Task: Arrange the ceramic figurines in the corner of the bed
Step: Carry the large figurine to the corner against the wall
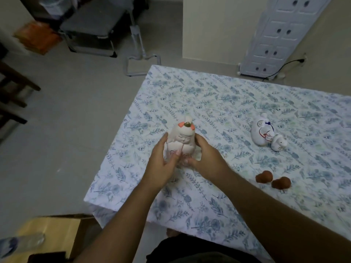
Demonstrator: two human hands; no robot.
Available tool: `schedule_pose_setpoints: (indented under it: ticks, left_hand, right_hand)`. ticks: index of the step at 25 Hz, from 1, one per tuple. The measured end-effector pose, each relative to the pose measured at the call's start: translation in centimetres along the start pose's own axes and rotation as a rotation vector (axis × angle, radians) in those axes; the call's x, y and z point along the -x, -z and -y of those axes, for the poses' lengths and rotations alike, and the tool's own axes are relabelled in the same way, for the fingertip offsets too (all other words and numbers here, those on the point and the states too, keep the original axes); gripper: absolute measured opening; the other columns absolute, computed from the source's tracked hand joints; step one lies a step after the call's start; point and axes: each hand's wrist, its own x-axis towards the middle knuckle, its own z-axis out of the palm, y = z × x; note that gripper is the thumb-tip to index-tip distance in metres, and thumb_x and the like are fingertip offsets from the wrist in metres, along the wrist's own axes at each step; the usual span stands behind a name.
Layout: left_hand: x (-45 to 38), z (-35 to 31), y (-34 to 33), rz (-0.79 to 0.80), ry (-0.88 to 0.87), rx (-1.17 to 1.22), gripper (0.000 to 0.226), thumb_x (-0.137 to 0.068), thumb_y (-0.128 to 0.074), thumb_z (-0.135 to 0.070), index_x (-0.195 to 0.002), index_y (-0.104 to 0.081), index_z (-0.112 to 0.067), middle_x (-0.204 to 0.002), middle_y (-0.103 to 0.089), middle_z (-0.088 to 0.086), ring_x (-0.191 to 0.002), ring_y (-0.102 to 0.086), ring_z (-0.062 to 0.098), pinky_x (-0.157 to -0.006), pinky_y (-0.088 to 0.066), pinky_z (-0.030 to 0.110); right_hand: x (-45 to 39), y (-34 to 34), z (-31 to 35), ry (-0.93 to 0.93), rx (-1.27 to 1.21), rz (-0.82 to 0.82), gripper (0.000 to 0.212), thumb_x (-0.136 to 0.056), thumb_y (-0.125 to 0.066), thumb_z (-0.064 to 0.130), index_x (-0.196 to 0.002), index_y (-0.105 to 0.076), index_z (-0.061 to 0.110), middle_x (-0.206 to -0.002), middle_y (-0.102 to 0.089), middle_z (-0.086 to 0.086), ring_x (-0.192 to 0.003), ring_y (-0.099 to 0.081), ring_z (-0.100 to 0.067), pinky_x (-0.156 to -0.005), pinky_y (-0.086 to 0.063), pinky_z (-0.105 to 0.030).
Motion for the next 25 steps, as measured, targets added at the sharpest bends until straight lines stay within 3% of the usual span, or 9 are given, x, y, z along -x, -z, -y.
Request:
schedule_pose_setpoints:
  ticks: [3,8,11,14,17,21,23,25]
  left_hand:
    - [-0.6,0.0,0.3,0.092,-0.035,0.109,0.054,-0.099,-0.064,-0.029,-0.148,-0.043,-0.036,-0.14,-0.058,-0.019,-0.125,-0.056,-0.004,-0.104,-0.053,0.042]
    - [-1.4,-2.2,-1.2,0.119,-0.085,0.149,0.049,-0.096,-0.067,-0.033,-0.137,-0.048,-0.053,-0.13,-0.062,-0.03,-0.121,-0.059,-0.004,-0.095,-0.057,0.036]
    - [-1.8,-5.9,-3.7,0.188,-0.158,0.218,0.046,-0.096,-0.064,-0.034,-0.14,-0.052,-0.039,-0.129,-0.066,-0.013,-0.122,-0.062,0.006,-0.087,-0.06,0.028]
    - [-2.0,-10.6,-7.4,0.317,-0.239,0.26,0.046,-0.098,-0.053,-0.038,-0.144,-0.05,-0.034,-0.133,-0.064,-0.013,-0.123,-0.061,0.005,-0.09,-0.056,0.024]
    - [-2.7,-15.0,-13.4,0.449,-0.307,0.263,0.043,-0.103,-0.044,-0.038,-0.146,-0.047,-0.034,-0.138,-0.058,-0.021,-0.127,-0.056,0.0,-0.1,-0.052,0.027]
    - [-4.2,-19.7,-25.1,0.529,-0.357,0.198,0.045,-0.103,-0.043,-0.051,-0.147,-0.045,-0.041,-0.149,-0.05,-0.013,-0.137,-0.049,0.009,-0.108,-0.048,0.045]
    - [-4.4,-21.6,-31.8,0.56,-0.357,0.206,0.046,-0.103,-0.043,-0.048,-0.148,-0.046,-0.039,-0.149,-0.05,-0.012,-0.137,-0.049,0.009,-0.109,-0.048,0.045]
    - [-4.3,-23.4,-38.8,0.611,-0.345,0.233,0.042,-0.107,-0.043,-0.038,-0.148,-0.047,-0.031,-0.148,-0.053,-0.011,-0.134,-0.052,0.007,-0.107,-0.05,0.041]
  right_hand:
    - [0.4,-0.7,-0.6,-0.016,-0.116,-0.045,0.075,-0.079,-0.081,0.011,-0.138,-0.047,0.043,-0.106,-0.068,0.026,-0.097,-0.063,0.015,-0.087,-0.053,-0.018]
    - [2.6,2.1,0.1,0.019,-0.2,-0.167,0.07,-0.079,-0.082,0.013,-0.126,-0.053,0.055,-0.112,-0.069,0.031,-0.109,-0.062,0.011,-0.086,-0.047,-0.006]
    - [4.7,5.8,0.2,0.063,-0.243,-0.3,0.074,-0.078,-0.084,0.021,-0.139,-0.05,0.046,-0.127,-0.064,0.016,-0.122,-0.058,-0.001,-0.1,-0.048,-0.021]
    - [7.4,10.8,-0.5,0.09,-0.23,-0.457,0.079,-0.077,-0.085,0.028,-0.142,-0.044,0.05,-0.131,-0.058,0.011,-0.125,-0.057,-0.006,-0.099,-0.05,-0.023]
    - [10.0,16.7,-1.9,0.093,-0.249,-0.579,0.081,-0.077,-0.085,0.023,-0.14,-0.042,0.049,-0.133,-0.06,0.016,-0.121,-0.062,-0.004,-0.095,-0.053,-0.021]
    - [12.6,25.2,-7.0,0.059,-0.27,-0.756,0.083,-0.076,-0.086,0.013,-0.144,-0.045,0.037,-0.131,-0.065,0.019,-0.118,-0.064,0.0,-0.094,-0.054,-0.02]
    - [13.7,29.8,-10.7,0.02,-0.27,-0.829,0.09,-0.074,-0.089,0.016,-0.148,-0.042,0.038,-0.132,-0.065,0.017,-0.117,-0.064,0.003,-0.095,-0.054,-0.02]
    - [14.7,34.5,-15.2,-0.027,-0.269,-0.887,0.092,-0.072,-0.09,0.018,-0.145,-0.042,0.049,-0.128,-0.064,0.028,-0.115,-0.063,0.007,-0.094,-0.054,-0.02]
